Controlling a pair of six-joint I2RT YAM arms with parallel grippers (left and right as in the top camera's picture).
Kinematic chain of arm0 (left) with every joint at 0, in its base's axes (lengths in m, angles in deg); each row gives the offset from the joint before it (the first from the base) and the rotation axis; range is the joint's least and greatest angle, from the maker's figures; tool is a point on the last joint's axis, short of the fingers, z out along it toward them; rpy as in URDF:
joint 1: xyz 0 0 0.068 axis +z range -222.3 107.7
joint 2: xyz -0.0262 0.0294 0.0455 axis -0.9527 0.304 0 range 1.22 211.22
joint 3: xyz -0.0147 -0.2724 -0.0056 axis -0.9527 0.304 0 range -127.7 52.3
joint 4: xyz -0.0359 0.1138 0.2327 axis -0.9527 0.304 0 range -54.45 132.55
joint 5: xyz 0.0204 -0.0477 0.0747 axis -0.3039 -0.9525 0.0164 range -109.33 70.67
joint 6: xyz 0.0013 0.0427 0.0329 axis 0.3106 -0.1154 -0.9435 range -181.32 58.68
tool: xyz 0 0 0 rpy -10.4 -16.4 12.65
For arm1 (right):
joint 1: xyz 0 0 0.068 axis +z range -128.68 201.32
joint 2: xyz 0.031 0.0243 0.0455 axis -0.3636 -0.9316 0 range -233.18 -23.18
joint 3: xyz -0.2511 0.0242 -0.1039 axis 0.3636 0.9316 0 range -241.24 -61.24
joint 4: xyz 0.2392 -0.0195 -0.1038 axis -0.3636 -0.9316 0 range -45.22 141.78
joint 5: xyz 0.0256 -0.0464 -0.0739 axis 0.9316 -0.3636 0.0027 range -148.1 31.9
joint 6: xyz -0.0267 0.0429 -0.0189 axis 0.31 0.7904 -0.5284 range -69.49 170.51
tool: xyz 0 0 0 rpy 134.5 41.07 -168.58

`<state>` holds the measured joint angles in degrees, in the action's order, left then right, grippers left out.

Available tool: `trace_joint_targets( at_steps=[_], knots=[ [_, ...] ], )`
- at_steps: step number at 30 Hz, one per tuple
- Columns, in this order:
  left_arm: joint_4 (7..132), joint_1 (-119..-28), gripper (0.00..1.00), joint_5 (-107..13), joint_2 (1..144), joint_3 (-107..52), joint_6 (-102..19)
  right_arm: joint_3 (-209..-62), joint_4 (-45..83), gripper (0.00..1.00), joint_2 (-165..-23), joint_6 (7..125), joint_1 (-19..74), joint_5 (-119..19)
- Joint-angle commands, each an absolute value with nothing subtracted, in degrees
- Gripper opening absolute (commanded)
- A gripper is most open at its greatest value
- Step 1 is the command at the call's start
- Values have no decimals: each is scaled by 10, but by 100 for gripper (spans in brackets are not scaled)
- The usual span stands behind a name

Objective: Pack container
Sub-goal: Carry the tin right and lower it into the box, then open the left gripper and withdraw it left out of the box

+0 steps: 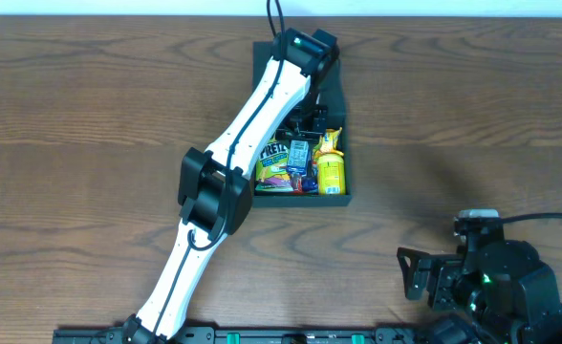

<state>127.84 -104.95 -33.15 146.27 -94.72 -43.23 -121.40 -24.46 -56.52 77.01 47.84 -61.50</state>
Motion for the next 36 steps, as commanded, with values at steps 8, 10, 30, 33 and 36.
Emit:
trace_joint_targets(
  at_steps=[8,10,30,33,36],
  knots=[
    [1291,-1052,6,-346,1438,-947,-385,-1219,-245,99,-565,764,476,-617],
    [1287,-1054,6,-346,1438,-947,-386,-1219,-245,99,-565,764,476,-617],
    [1284,-1040,70,-304,1412,-961,-386,-1219,-245,99,-565,764,476,-617],
    [1269,-1024,70,-269,1378,-961,-386,-1219,-245,99,-565,764,476,-617],
    [1255,-992,63,-224,1335,-961,-387,-1219,-245,99,-565,764,476,-617]
  ],
)
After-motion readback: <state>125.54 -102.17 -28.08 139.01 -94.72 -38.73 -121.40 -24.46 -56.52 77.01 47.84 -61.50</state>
